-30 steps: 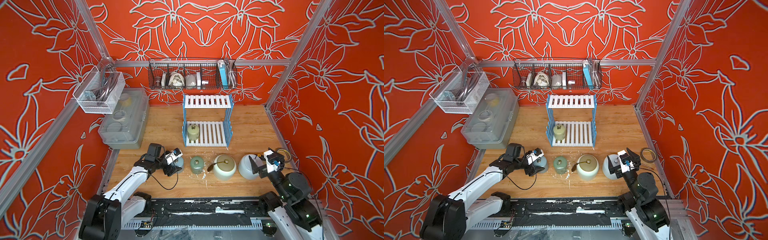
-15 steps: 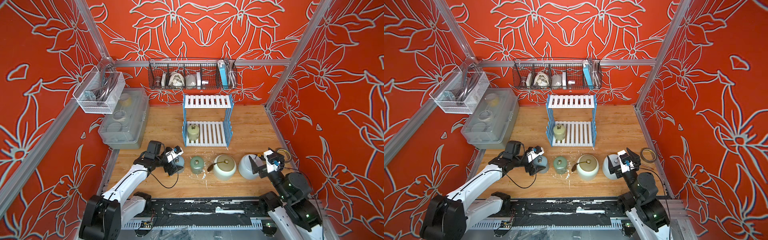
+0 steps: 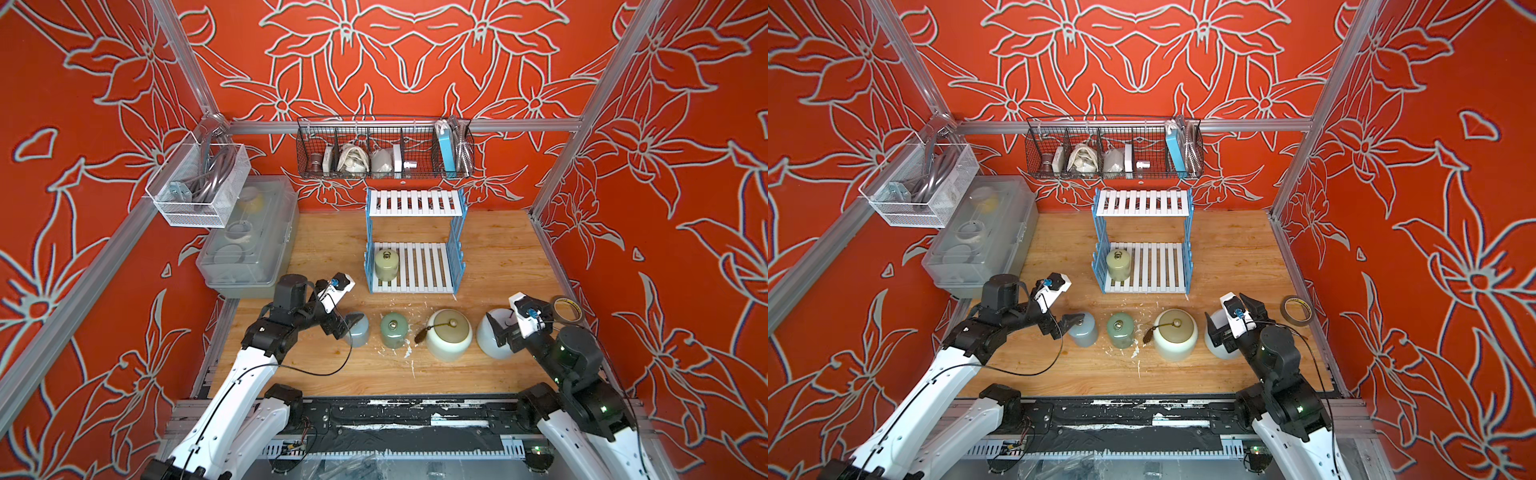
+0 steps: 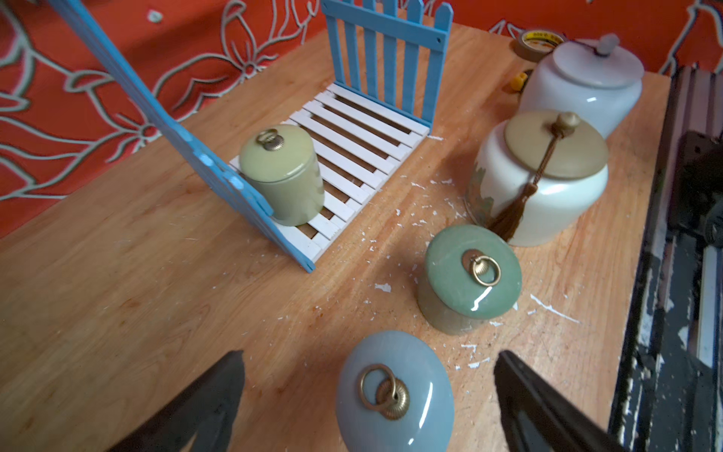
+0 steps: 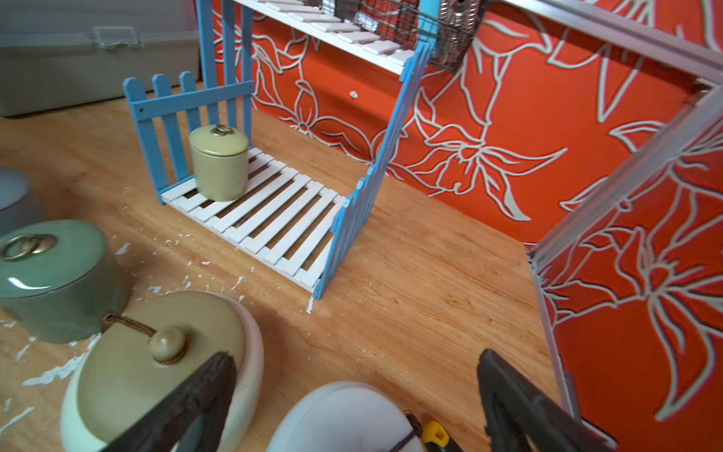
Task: Remove the tea canisters from the shelf
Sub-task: Place the tea canister at the center of the board, then pick up the tea canister from the shelf.
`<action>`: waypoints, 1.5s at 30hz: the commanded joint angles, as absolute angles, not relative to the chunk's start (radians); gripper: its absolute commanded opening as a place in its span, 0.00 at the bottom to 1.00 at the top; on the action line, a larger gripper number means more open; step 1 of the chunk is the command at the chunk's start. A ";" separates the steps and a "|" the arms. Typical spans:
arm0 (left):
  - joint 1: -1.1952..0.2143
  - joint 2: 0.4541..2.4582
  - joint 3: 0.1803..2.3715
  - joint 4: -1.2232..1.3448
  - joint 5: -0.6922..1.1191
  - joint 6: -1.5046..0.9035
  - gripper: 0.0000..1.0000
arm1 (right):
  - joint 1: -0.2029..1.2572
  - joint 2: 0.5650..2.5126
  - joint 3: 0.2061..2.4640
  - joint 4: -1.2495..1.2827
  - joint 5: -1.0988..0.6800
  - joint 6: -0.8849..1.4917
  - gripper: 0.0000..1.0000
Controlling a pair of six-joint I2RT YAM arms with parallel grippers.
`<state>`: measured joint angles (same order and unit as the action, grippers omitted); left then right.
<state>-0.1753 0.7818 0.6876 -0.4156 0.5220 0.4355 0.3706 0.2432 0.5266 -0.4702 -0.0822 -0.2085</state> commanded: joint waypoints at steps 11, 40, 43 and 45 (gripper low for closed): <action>-0.032 0.692 0.723 -0.406 0.316 0.115 0.98 | 0.391 0.639 0.771 -0.254 -0.384 -0.043 0.99; 0.029 0.615 0.757 -0.394 0.178 -0.026 0.99 | 0.698 1.595 1.133 0.089 -0.251 -0.132 0.99; 0.028 0.623 0.757 -0.396 0.170 -0.036 0.99 | 0.698 1.668 1.165 0.106 -0.239 -0.131 1.00; 0.022 0.619 0.756 -0.396 0.164 -0.038 0.99 | 0.698 1.712 1.190 0.116 -0.235 -0.143 0.99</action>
